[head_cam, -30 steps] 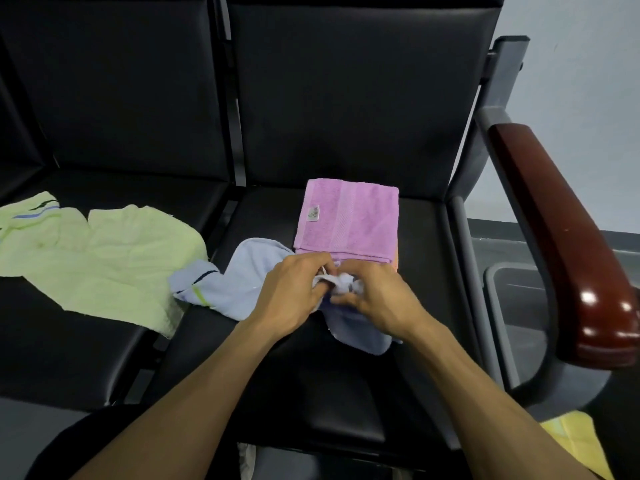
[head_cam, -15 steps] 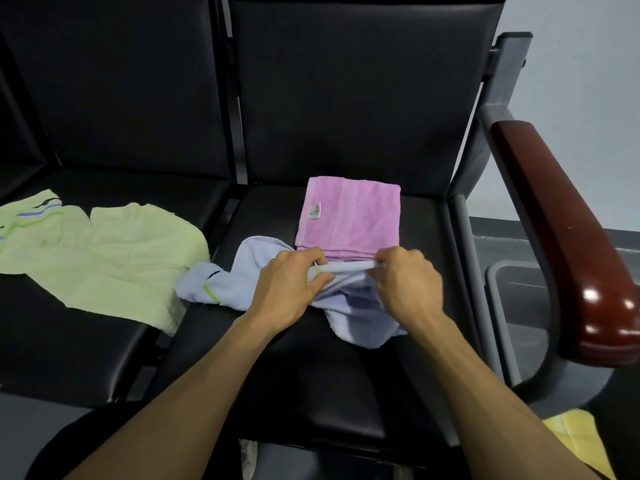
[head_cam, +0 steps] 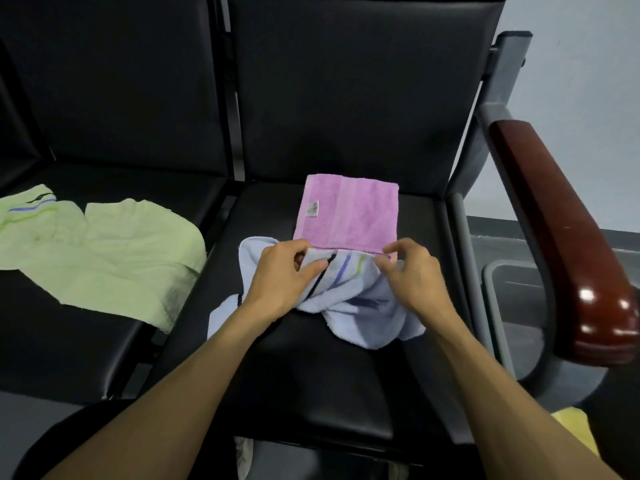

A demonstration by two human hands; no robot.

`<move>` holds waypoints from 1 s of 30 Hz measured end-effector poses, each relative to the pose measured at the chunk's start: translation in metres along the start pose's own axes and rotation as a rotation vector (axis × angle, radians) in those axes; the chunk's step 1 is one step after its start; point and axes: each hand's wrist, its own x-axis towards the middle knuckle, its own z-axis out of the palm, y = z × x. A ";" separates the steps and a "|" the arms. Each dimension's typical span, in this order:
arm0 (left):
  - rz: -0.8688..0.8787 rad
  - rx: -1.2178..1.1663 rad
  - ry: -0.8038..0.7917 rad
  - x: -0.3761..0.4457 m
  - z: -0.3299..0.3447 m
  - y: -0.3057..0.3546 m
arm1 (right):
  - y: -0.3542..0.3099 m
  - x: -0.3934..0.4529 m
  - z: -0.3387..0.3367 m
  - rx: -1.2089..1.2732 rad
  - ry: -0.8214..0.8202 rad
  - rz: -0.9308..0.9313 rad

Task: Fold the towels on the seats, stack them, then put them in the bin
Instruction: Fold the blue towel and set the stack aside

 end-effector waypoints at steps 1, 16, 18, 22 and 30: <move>-0.023 -0.032 -0.007 0.000 0.000 0.002 | -0.002 0.001 0.003 0.203 -0.049 0.033; -0.172 -0.243 -0.002 0.002 0.009 0.010 | -0.023 -0.012 0.012 0.548 -0.343 -0.082; -0.192 -0.286 -0.031 0.001 0.008 0.012 | -0.025 -0.014 0.014 0.441 -0.247 -0.168; -0.167 -0.328 -0.092 -0.002 0.005 0.019 | -0.031 -0.019 0.017 0.226 -0.063 -0.341; -0.119 -0.340 -0.110 -0.004 0.003 0.023 | -0.023 -0.013 0.025 0.154 -0.068 -0.318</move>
